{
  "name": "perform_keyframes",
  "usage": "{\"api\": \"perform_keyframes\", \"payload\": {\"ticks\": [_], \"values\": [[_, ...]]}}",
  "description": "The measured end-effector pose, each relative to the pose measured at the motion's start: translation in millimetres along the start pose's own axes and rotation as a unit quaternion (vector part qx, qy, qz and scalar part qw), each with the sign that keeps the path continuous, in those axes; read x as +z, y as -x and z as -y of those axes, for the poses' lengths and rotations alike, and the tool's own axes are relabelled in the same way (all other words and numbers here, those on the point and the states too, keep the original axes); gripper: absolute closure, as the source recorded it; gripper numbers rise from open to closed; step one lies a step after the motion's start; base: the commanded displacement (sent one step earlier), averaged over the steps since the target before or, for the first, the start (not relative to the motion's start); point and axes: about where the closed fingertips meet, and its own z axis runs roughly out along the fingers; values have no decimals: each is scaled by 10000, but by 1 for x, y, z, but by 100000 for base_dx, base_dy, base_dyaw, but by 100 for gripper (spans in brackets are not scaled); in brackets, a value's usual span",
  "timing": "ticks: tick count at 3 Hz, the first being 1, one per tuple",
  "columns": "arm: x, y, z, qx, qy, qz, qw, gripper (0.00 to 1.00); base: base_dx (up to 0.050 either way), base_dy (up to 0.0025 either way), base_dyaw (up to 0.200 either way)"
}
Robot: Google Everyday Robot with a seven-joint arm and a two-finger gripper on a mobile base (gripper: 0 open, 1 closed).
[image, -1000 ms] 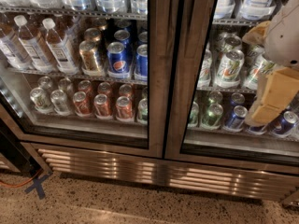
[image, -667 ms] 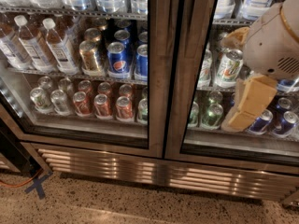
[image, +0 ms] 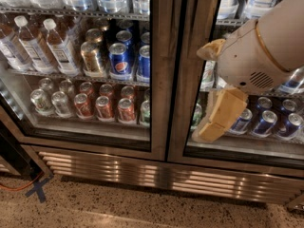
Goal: Open left fridge door
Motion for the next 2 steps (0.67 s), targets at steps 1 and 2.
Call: {"api": "perform_keyframes", "payload": {"ticks": [1, 2], "values": [[0, 3, -1, 8, 14, 50, 10000, 0, 0, 0, 0], [0, 12, -6, 37, -21, 239, 9997, 0, 0, 0, 0]]}}
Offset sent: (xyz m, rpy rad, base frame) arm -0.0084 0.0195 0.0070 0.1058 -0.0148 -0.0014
